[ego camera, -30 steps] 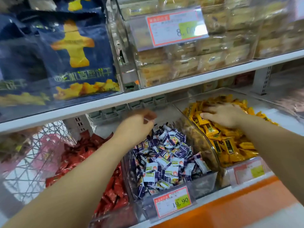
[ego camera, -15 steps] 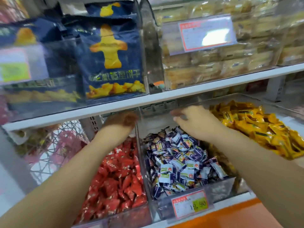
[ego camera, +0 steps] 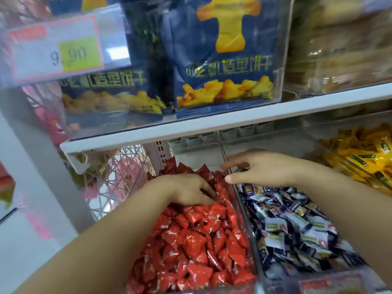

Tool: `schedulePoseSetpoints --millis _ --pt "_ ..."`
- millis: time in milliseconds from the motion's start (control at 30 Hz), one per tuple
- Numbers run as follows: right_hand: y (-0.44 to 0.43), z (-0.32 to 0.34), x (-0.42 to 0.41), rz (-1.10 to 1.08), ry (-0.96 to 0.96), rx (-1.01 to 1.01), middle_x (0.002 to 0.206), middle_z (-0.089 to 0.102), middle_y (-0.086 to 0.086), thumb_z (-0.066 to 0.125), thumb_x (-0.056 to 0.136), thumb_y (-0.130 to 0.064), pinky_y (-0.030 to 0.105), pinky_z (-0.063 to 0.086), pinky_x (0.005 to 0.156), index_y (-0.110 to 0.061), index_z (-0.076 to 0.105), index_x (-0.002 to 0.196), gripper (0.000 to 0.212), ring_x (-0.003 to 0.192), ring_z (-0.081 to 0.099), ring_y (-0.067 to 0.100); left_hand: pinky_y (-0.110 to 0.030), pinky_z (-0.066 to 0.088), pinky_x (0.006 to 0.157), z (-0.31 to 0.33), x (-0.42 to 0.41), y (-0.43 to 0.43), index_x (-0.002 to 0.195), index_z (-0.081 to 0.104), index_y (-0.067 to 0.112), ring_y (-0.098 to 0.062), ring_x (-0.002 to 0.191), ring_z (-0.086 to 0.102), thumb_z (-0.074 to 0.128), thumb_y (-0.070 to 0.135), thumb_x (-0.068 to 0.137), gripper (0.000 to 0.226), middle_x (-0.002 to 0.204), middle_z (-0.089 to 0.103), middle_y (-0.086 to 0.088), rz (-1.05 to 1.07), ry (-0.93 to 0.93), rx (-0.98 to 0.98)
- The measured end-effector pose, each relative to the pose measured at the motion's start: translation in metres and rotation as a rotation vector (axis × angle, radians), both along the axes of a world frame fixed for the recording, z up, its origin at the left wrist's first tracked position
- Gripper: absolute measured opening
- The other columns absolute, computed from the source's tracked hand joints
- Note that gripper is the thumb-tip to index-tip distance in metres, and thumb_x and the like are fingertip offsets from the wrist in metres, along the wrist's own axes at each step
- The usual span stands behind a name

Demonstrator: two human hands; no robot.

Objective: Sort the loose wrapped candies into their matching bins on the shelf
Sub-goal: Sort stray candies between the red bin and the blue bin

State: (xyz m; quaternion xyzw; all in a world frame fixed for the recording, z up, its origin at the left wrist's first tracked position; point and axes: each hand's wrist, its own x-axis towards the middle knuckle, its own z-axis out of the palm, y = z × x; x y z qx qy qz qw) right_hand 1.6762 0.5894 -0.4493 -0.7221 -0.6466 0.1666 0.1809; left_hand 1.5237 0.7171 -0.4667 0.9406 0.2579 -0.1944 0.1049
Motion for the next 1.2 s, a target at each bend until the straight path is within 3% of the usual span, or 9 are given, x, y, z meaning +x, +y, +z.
schedulePoseSetpoints --millis 133,300,400,500,600,800,933,1033,1200 --pt "-0.001 -0.002 0.001 0.010 0.024 -0.019 0.146 0.039 -0.014 0.054 0.088 -0.051 0.018 0.033 0.092 -0.040 0.050 0.132 0.045 0.121 0.049 0.006 -0.031 0.032 0.110 0.013 -0.019 0.003 0.128 0.060 0.023 -0.011 0.124 0.048 0.051 0.030 0.096 0.033 0.135 0.054 0.009 0.005 0.038 0.006" --pt "-0.002 -0.004 0.000 0.019 0.048 -0.014 0.149 0.036 -0.013 0.053 0.089 -0.050 0.021 0.031 0.104 -0.038 0.049 0.134 0.047 0.129 0.042 0.007 -0.026 0.036 0.105 0.029 -0.032 0.000 0.127 0.060 0.024 -0.011 0.119 0.051 0.047 0.026 0.098 0.032 0.133 0.056 0.009 0.061 0.105 0.060" --pt "-0.002 -0.003 0.000 0.020 0.039 -0.018 0.148 0.037 -0.012 0.053 0.089 -0.050 0.024 0.030 0.108 -0.038 0.048 0.134 0.047 0.132 0.040 0.008 -0.021 0.036 0.101 0.033 -0.022 -0.001 0.127 0.060 0.023 -0.010 0.119 0.051 0.047 0.023 0.097 0.032 0.134 0.055 0.009 0.072 -0.017 0.118" --pt "-0.002 -0.003 0.000 0.018 0.039 -0.015 0.148 0.037 -0.013 0.054 0.088 -0.050 0.024 0.029 0.108 -0.039 0.049 0.133 0.047 0.132 0.039 0.007 -0.020 0.042 0.089 0.023 -0.008 0.003 0.120 0.065 0.026 -0.012 0.105 0.057 0.052 0.022 0.095 0.029 0.126 0.061 0.007 0.084 -0.202 0.147" --pt "-0.001 -0.003 0.001 0.016 0.046 -0.018 0.148 0.037 -0.014 0.054 0.088 -0.051 0.021 0.029 0.106 -0.040 0.050 0.132 0.046 0.131 0.039 0.006 -0.023 0.045 0.083 0.007 -0.001 0.011 0.122 0.063 0.025 -0.016 0.100 0.059 0.057 0.022 0.092 0.030 0.122 0.062 0.001 0.135 -0.173 0.169" --pt "0.000 -0.002 0.003 0.008 0.057 -0.015 0.145 0.041 -0.015 0.056 0.086 -0.052 0.022 0.031 0.106 -0.041 0.052 0.130 0.045 0.129 0.042 0.006 -0.024 0.041 0.089 -0.002 0.002 0.022 0.137 0.048 0.025 -0.022 0.118 0.052 0.064 0.027 0.088 0.052 0.136 0.051 -0.002 0.170 -0.095 0.172" --pt "0.001 -0.003 0.002 0.010 0.067 0.002 0.146 0.040 -0.014 0.058 0.084 -0.052 0.028 0.032 0.109 -0.041 0.054 0.127 0.044 0.128 0.044 0.007 -0.023 0.041 0.084 -0.001 0.003 0.020 0.124 0.060 0.021 -0.019 0.109 0.055 0.063 0.026 0.089 0.036 0.126 0.058 -0.002 0.203 -0.256 0.132" --pt "0.001 -0.003 0.002 0.009 0.064 0.007 0.144 0.042 -0.014 0.058 0.085 -0.050 0.024 0.034 0.105 -0.040 0.055 0.126 0.043 0.126 0.045 0.006 -0.021 0.037 0.077 0.002 0.007 0.015 0.118 0.063 0.021 -0.013 0.098 0.053 0.062 0.029 0.090 0.029 0.119 0.060 0.002 0.194 -0.379 0.082" --pt "0.000 -0.001 0.000 0.012 0.063 0.006 0.143 0.044 -0.014 0.058 0.086 -0.049 0.022 0.035 0.102 -0.039 0.054 0.127 0.043 0.124 0.047 0.006 -0.019 0.036 0.081 -0.011 0.020 0.010 0.121 0.061 0.021 -0.014 0.103 0.052 0.066 0.029 0.087 0.035 0.124 0.057 0.001 0.125 -0.220 0.046"
